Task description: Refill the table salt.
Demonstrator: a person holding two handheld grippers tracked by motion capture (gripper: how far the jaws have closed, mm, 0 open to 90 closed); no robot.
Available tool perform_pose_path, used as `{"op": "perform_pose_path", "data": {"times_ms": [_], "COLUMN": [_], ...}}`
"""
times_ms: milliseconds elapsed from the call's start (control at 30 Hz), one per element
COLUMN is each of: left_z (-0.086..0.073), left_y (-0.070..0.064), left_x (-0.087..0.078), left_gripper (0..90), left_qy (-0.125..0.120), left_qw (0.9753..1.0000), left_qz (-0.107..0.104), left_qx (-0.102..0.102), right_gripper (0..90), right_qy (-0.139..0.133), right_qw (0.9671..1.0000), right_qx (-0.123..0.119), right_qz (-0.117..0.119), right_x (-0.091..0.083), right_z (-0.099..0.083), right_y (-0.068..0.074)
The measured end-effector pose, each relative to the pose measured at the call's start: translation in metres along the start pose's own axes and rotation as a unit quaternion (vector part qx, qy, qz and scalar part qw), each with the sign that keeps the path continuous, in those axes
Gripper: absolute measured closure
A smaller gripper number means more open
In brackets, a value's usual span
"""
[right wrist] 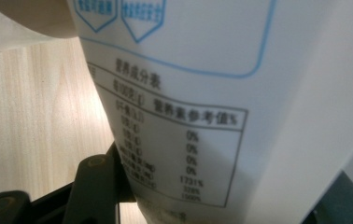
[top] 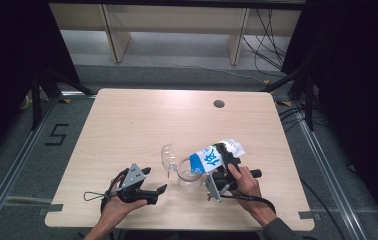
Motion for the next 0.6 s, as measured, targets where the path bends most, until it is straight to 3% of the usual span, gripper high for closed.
{"op": "perform_pose_path", "data": {"times_ms": [33,100,133,200,300,600], "left_z": [0.0,-0.0001,-0.0001,0.0,-0.0001,-0.0003], "left_y": [-0.0001,0.0002,0.0002,0.0003,0.0005,0.0002], "left_x": [-0.0001,-0.0004,-0.0005,-0.0005,-0.0005,-0.0002], "left_gripper": [16.5,16.5,16.5,16.5,16.5,16.5], "left_qy": [0.001,0.004,0.005,0.005,0.005,0.005], "left_qw": [1.0,1.0,1.0,1.0,1.0,1.0], "left_qz": [0.001,0.003,0.003,0.003,0.003,0.003], "left_qx": [0.001,0.004,0.005,0.005,0.005,0.004], "right_gripper": [46.5,46.6,46.6,46.6,46.7,47.3], "right_qy": [0.003,0.01,0.002,0.0,0.002,0.003], "right_qw": [1.0,0.9994,1.0,1.0,0.9998,0.9997], "right_qx": [-0.001,-0.034,-0.006,-0.003,-0.018,-0.02], "right_qz": [-0.002,-0.006,-0.005,-0.001,-0.007,-0.009], "right_x": [-0.0005,-0.0022,-0.0007,-0.0003,-0.0015,-0.0017], "right_z": [0.0001,0.0014,0.0003,0.0005,0.0015,0.0015], "right_y": [0.0,-0.0045,-0.0006,0.0001,-0.0017,-0.0012]}}
Point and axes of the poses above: each handheld gripper's, and its own axes: x roughly forward along the jaws, z roughly out of its top, y roughly to its left, the point moved 2 cm from there along x, roughly forward along the jaws, and after that the axes turned 13 degrees about z, right-handed, at the moved point
